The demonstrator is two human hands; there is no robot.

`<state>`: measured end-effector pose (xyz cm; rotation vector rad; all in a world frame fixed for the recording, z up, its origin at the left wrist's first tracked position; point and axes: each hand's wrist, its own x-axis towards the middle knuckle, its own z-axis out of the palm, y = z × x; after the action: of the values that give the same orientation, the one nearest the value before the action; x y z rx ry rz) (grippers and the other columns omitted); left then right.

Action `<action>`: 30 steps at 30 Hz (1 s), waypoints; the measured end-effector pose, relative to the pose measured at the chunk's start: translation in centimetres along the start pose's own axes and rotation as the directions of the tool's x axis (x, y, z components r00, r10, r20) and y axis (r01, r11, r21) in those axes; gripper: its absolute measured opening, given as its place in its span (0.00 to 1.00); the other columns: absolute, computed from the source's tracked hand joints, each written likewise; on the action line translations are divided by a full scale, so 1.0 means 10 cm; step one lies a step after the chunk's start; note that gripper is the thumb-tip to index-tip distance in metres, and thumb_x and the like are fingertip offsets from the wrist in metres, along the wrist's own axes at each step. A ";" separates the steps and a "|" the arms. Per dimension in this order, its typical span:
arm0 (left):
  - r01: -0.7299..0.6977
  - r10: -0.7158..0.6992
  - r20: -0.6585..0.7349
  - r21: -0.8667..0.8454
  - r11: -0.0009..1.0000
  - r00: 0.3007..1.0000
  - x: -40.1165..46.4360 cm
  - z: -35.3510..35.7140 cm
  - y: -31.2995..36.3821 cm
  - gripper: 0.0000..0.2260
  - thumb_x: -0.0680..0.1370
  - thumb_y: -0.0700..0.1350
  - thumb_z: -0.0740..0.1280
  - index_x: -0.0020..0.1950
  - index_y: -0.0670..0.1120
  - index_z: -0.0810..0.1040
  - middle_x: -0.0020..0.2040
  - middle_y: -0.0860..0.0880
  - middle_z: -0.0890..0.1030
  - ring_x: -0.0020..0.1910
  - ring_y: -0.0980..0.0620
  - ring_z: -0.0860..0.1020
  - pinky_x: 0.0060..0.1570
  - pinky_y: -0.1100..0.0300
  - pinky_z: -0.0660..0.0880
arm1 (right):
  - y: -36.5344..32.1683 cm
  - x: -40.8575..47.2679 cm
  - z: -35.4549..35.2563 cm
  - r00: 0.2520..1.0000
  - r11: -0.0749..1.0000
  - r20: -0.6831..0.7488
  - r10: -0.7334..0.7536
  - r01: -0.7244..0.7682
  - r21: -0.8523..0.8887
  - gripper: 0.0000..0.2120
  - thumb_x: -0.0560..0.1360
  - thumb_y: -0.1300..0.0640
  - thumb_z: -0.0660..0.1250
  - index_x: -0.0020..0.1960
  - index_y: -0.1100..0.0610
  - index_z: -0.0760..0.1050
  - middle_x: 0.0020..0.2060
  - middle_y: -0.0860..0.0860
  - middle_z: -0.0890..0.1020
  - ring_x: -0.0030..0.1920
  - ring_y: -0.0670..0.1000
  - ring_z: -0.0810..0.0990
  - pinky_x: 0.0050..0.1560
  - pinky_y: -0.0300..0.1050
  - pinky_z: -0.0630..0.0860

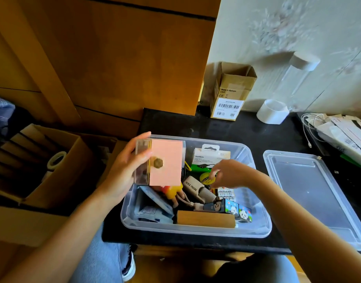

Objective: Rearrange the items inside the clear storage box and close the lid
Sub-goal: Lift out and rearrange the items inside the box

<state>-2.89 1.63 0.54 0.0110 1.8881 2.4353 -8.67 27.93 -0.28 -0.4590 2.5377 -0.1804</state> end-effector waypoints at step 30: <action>-0.313 -0.046 0.390 0.798 0.515 0.919 -0.18 -0.08 0.36 0.32 0.64 0.66 0.70 0.66 0.66 0.65 0.61 0.66 0.70 0.60 0.64 0.71 0.56 0.61 0.75 | -0.63 0.20 -0.17 0.889 0.581 -0.412 0.200 0.231 0.781 0.23 0.66 0.47 0.75 0.54 0.55 0.70 0.44 0.47 0.76 0.44 0.47 0.78 0.38 0.41 0.79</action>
<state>-1.24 -0.11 3.84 0.6346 2.6975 1.1269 -9.40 21.38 1.53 -0.0401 2.5011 -1.5824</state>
